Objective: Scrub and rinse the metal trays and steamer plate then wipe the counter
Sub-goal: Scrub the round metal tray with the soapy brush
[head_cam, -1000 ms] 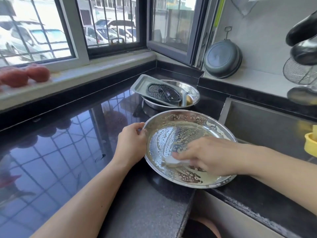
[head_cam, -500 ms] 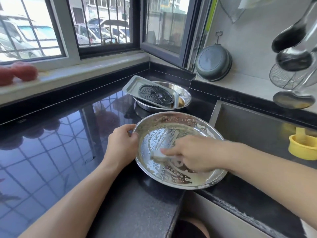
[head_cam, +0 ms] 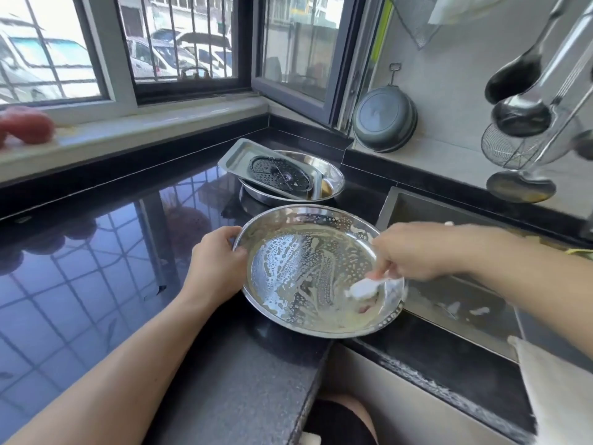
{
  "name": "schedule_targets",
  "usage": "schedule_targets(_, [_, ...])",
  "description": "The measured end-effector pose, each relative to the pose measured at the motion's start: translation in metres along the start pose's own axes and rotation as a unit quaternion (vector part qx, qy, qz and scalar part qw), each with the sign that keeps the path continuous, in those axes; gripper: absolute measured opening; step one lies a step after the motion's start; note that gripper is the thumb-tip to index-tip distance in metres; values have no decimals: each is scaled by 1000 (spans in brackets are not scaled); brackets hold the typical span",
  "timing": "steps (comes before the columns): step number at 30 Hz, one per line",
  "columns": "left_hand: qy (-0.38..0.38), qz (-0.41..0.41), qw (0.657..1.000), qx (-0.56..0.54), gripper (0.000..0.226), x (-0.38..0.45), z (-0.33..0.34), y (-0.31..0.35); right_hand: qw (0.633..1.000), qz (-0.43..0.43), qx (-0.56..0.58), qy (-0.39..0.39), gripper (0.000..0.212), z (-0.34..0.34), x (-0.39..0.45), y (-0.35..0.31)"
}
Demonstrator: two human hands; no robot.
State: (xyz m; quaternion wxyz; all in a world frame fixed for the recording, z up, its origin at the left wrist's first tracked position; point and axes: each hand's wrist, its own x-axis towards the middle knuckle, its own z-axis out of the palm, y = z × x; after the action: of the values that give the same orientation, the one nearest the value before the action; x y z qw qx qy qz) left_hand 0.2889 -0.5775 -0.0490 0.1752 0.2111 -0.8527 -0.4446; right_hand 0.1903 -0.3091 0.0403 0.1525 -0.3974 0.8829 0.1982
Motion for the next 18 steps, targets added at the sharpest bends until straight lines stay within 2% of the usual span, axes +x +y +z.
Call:
schedule_targets(1, [0,0,1000,1,39,0,-1,-1,999,38,-30,-19,42,-4,-1,7])
schedule_targets(3, [-4,3,1000,1,42,-1,0,1,996,52,-52,-57,40,-9,-11,8])
schedule_targets(7, [-1,-5,1000,-7,48,2,3,-3,995,-18,12,-96,41,-10,-18,-27])
schedule_targets(9, [-4,-9,1000,-1,49,3,4,-6,995,-53,56,-61,39,-9,-6,-48])
schedule_targets(12, [-12,-12,1000,8,51,1,3,-5,991,-61,110,49,31,-7,24,-76])
schedule_targets(14, [-16,-8,1000,16,50,-1,2,-3,991,-18,77,110,24,-11,44,-87])
schedule_targets(16, [-20,1,1000,22,44,-3,0,-3,989,43,33,135,31,-17,57,-87])
schedule_targets(18, [-26,7,999,29,40,-2,-3,-2,983,101,13,152,28,-19,61,-68])
